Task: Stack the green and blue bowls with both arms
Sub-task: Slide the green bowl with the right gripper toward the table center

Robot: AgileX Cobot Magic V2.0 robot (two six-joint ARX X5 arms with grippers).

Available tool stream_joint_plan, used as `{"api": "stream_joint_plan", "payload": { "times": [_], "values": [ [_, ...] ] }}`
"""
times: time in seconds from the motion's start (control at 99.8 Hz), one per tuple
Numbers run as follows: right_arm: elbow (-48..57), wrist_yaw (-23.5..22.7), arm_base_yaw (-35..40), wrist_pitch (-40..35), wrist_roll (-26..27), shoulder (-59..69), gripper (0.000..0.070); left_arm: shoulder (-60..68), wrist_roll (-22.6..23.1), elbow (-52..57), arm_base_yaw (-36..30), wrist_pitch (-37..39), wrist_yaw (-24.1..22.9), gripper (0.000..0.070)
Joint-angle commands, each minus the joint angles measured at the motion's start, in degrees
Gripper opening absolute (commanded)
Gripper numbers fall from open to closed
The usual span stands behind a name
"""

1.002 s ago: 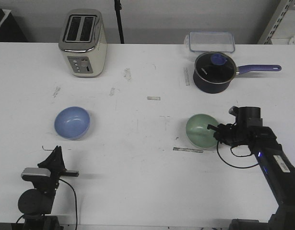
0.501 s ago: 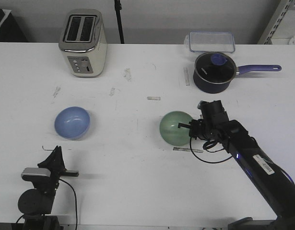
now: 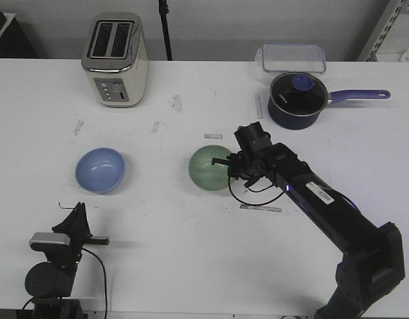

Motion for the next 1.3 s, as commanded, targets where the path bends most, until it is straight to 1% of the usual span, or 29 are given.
{"api": "stream_joint_plan", "payload": {
  "times": [0.0,0.23,0.381,0.691,0.801,0.892,0.932,0.962,1.062,1.102,1.162,1.292],
  "values": [
    [1.3,-0.7,0.2,0.2,1.4,1.8,0.0007,-0.1,0.3,-1.3,0.1,0.8,-0.2,0.0001],
    [1.2,-0.7,0.2,0.8,0.9,2.7,0.0007,-0.1,0.3,-1.3,0.1,0.8,-0.2,0.0001],
    [0.2,-1.0,0.2,3.1,0.8,3.0,0.0007,-0.1,0.3,-1.3,0.1,0.8,-0.2,0.0001],
    [-0.9,-1.0,0.2,3.1,0.7,4.3,0.0007,-0.1,0.3,-1.3,0.1,0.8,-0.2,0.0001],
    [-1.3,-2.7,0.2,3.2,0.8,4.7,0.0008,-0.1,0.3,-1.3,0.1,0.8,-0.2,0.0001],
    [-1.4,-2.6,0.5,3.5,0.7,4.8,0.0012,-0.1,0.3,-1.3,0.1,0.8,-0.2,0.0001],
    [-1.4,-2.6,0.5,3.5,0.8,4.8,0.0023,-0.1,0.3,-1.3,0.1,0.8,-0.2,0.0001],
    [-1.4,-2.6,0.5,3.5,0.7,4.8,0.0046,-0.1,0.3,-1.3,0.1,0.8,-0.2,0.0001],
    [-1.4,-2.6,0.5,3.5,0.8,4.8,0.0211,-0.1,0.3,-1.3,0.1,0.8,-0.2,0.0002],
    [-1.4,-2.6,0.5,3.5,0.7,4.8,0.0256,-0.1,0.3,-1.3,0.1,0.8,-0.2,0.0001],
    [-1.4,-2.5,0.5,3.5,0.7,4.8,0.0284,-0.1,0.3,-1.3,0.1,0.8,-0.2,0.0001],
    [-1.4,-0.7,0.7,4.2,-0.1,3.6,0.0302,-0.1,0.3,-1.3,0.1,0.8,-0.2,0.0001]
  ]
}}
